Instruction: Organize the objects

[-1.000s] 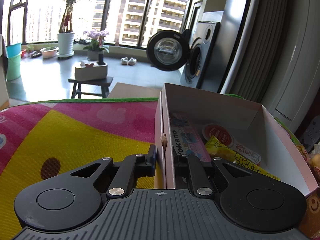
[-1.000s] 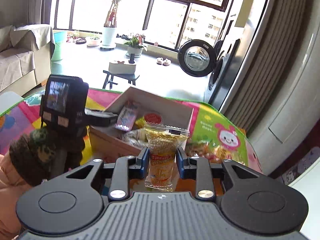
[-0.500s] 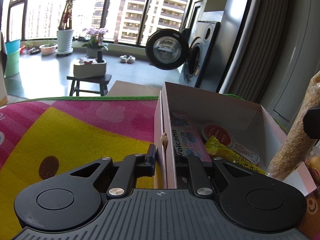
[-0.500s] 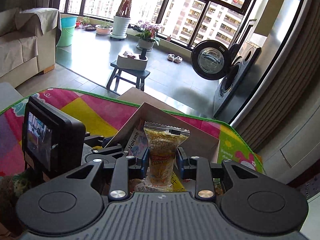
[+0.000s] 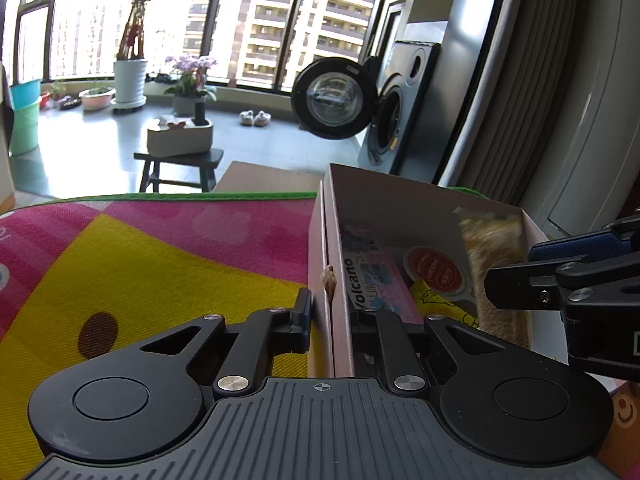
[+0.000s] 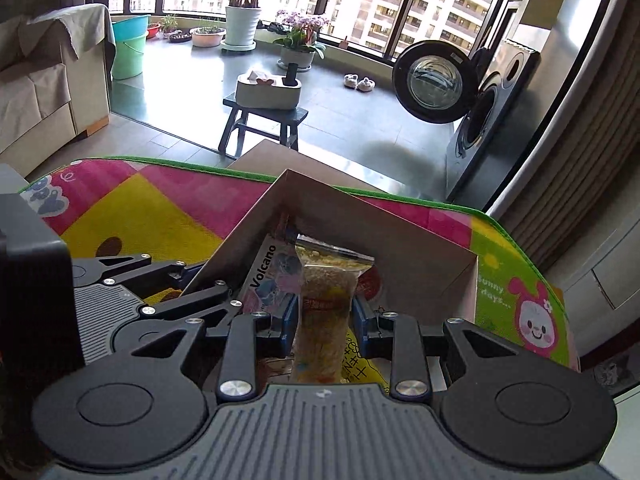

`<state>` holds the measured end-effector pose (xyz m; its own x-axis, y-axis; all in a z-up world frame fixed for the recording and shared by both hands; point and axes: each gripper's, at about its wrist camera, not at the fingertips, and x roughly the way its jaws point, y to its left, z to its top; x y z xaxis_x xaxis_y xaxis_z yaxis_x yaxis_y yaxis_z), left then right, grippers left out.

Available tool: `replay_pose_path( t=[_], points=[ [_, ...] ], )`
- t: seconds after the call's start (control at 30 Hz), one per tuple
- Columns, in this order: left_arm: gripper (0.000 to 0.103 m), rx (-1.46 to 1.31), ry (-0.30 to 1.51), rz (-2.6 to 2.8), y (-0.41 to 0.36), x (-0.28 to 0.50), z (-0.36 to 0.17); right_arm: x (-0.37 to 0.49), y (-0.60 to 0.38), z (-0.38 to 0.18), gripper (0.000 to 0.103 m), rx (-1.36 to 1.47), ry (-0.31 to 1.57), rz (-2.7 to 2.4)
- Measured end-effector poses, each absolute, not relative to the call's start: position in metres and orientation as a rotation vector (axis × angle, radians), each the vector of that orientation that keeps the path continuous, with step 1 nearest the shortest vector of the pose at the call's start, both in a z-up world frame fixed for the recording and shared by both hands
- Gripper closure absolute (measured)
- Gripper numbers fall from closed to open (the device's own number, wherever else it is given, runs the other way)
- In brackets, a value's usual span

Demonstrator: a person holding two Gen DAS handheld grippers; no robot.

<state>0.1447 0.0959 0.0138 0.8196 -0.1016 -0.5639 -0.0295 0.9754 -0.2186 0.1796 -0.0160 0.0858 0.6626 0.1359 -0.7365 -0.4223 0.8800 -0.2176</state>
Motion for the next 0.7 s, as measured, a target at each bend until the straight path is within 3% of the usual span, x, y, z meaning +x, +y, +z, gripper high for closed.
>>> replay_pose_path(
  t=[0.4, 0.57, 0.7],
  points=[
    [0.088, -0.222, 0.610, -0.038, 0.096, 0.145, 0.014, 0.176, -0.091, 0.109, 0.041, -0.272, 0.731, 0.235],
    [0.088, -0.222, 0.610, -0.038, 0.096, 0.145, 0.014, 0.169, -0.159, 0.117, 0.020, -0.185, 0.712, 0.100],
    [0.088, -0.218, 0.609, -0.036, 0.096, 0.144, 0.015, 0.169, -0.212, 0.110, 0.020, -0.100, 0.746, -0.005]
  ],
)
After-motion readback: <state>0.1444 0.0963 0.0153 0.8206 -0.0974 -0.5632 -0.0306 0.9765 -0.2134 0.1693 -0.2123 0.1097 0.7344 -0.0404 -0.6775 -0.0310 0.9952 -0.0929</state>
